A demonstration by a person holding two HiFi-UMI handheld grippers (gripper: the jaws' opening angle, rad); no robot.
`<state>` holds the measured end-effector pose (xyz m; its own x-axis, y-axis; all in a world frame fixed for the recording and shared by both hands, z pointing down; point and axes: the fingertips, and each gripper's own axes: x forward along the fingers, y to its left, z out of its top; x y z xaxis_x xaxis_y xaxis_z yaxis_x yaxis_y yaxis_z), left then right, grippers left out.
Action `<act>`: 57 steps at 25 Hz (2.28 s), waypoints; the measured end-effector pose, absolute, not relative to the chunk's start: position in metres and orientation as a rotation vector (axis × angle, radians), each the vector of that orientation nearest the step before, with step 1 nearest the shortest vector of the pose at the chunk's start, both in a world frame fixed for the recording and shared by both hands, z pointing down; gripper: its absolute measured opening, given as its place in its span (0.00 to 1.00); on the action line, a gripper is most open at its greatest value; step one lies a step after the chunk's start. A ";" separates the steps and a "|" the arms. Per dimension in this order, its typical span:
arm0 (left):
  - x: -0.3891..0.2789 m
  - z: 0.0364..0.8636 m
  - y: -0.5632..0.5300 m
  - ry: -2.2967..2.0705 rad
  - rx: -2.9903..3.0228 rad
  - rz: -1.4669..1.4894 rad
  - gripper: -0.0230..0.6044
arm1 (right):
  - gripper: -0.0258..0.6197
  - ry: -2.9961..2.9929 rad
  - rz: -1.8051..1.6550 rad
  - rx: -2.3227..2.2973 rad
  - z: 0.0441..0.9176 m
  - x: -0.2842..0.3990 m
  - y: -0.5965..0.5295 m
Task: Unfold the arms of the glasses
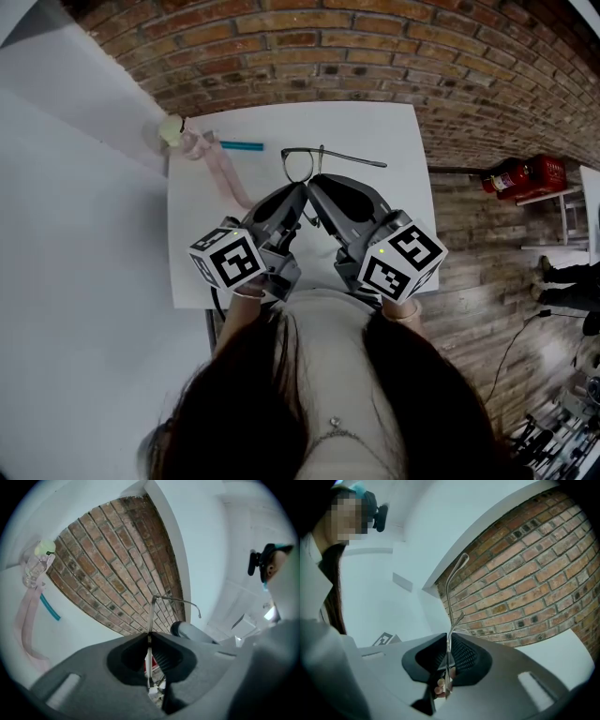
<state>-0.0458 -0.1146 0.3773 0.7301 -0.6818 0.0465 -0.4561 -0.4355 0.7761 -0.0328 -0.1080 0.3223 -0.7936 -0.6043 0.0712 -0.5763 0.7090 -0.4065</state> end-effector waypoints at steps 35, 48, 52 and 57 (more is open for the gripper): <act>-0.076 0.385 -0.128 -0.893 1.955 -0.472 0.07 | 0.08 2.829 -0.586 -0.959 0.317 -0.031 -0.105; -0.089 0.392 -0.129 -0.909 1.828 -0.533 0.07 | 0.08 2.822 -0.578 -0.957 0.315 -0.030 -0.105; -0.089 0.387 -0.131 -0.891 1.860 -0.552 0.07 | 0.08 2.821 -0.575 -0.956 0.313 -0.029 -0.105; -0.088 0.385 -0.130 -0.862 1.778 -0.616 0.07 | 0.08 2.819 -0.581 -0.955 0.313 -0.028 -0.105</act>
